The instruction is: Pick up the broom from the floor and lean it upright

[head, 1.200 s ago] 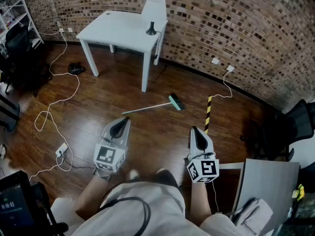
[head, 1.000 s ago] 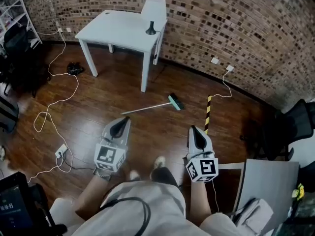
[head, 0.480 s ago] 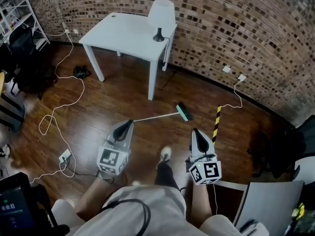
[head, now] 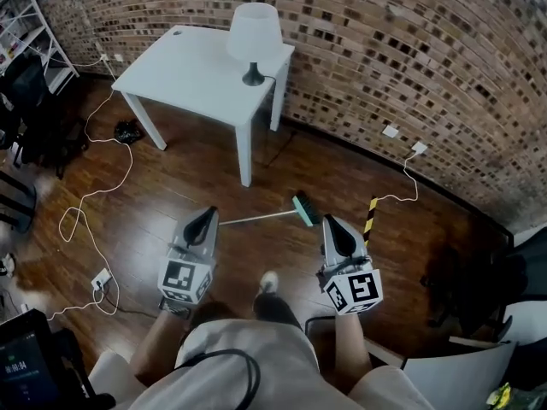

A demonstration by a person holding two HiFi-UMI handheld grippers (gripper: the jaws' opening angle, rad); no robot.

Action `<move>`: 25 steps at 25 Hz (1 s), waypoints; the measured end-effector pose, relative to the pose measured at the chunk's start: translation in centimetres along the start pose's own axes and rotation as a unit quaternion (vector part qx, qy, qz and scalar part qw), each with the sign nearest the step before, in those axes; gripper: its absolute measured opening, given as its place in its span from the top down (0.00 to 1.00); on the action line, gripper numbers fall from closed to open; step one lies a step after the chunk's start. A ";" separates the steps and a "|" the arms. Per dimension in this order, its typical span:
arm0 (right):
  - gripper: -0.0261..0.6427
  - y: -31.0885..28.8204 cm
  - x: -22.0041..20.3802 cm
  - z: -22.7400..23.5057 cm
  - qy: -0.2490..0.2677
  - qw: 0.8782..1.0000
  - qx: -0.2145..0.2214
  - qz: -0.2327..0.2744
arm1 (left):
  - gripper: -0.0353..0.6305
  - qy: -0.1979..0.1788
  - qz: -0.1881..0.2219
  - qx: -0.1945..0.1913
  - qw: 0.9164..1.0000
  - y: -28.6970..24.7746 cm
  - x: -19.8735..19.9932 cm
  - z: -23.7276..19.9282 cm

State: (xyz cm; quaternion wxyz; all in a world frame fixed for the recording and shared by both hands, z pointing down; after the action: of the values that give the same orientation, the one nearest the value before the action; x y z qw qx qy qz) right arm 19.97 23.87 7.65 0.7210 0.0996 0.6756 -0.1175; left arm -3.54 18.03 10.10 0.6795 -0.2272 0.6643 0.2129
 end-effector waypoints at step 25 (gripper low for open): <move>0.91 -15.7 -8.7 2.3 0.054 0.989 0.090 -0.107 | 0.94 -0.001 -0.069 0.043 0.997 -9.2 -7.5 -10.5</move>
State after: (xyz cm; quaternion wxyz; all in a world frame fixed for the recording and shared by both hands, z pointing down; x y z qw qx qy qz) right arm 16.86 8.57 16.67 0.6545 0.0968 0.7074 -0.2488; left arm -6.80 4.49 17.72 0.7023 -0.2424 0.6552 0.1369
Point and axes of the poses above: the fingertips, and each gripper's own axes: y backward along the fingers, z to its right, x out of its top, the point moved 1 cm from there along y, backward along the fingers, and after that the axes turned 4 degrees about z, right-handed, at the moved point
